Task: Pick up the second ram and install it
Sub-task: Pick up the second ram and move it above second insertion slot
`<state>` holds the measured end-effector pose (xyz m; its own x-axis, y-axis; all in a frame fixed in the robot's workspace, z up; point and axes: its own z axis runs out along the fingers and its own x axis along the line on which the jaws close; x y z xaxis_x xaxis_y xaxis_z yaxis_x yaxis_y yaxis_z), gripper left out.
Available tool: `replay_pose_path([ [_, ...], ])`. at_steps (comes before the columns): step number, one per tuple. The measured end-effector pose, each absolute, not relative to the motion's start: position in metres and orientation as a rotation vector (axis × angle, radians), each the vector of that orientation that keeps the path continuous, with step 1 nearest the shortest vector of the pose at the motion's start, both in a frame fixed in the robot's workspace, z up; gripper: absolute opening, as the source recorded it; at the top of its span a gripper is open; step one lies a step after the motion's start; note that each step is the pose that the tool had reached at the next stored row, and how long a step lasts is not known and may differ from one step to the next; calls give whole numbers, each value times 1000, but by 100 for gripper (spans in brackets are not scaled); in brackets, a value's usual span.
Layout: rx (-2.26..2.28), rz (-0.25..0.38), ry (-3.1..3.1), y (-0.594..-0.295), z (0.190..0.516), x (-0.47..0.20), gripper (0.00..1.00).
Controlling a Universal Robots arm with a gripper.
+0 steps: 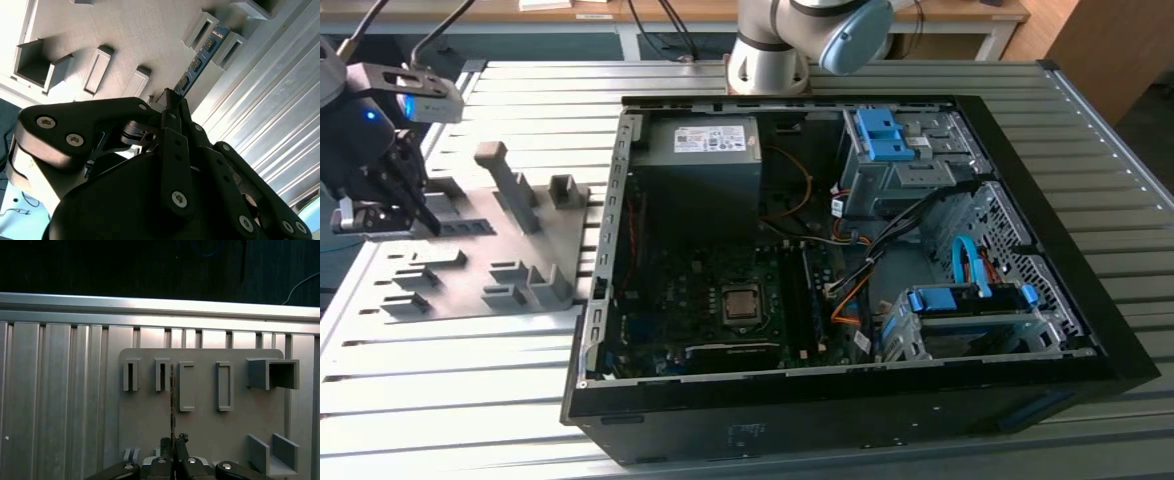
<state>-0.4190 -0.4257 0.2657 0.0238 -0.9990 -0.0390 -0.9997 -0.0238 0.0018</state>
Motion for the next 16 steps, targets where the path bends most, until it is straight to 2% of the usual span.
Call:
replay_pose_path([
  [16, -2229, 45, 2177, -425, 277, -419, 14],
])
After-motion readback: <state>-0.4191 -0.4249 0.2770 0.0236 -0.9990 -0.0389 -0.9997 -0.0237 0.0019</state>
